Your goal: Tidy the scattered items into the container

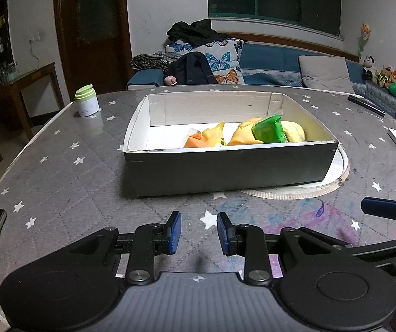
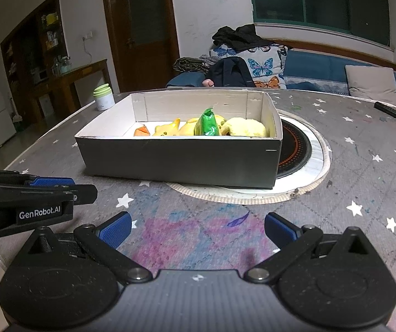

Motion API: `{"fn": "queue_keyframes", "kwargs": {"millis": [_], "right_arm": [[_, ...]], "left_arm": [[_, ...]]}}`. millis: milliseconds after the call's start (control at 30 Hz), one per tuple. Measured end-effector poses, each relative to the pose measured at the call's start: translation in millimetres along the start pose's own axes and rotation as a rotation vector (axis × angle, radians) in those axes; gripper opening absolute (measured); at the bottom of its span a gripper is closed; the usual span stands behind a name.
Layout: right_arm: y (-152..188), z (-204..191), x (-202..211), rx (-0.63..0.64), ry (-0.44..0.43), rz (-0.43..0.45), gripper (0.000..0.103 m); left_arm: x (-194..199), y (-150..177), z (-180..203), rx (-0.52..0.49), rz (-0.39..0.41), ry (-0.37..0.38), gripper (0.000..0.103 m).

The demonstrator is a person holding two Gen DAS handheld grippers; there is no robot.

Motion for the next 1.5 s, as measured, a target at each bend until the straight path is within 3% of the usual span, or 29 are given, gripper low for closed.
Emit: {"fn": "queue_keyframes", "kwargs": {"millis": [900, 1500], "right_arm": [[0, -2, -6, 0.005, -0.001, -0.021, 0.103], [-6, -3, -36, -0.002, -0.007, -0.061, 0.103]], "left_arm": [[-7, -1, -3, -0.012, -0.009, -0.013, 0.031], [-33, -10, -6, -0.031, -0.035, -0.016, 0.031]]}}
Point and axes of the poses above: each gripper's, at about its wrist camera, not at the fingertips, and x roughly against the way its jaws point, z to its right, y to its underside, the point moved 1 cm from there along -x, roughly the way its jaws point, and after that the axes turned 15 degrees about z, right-handed, at the moved point
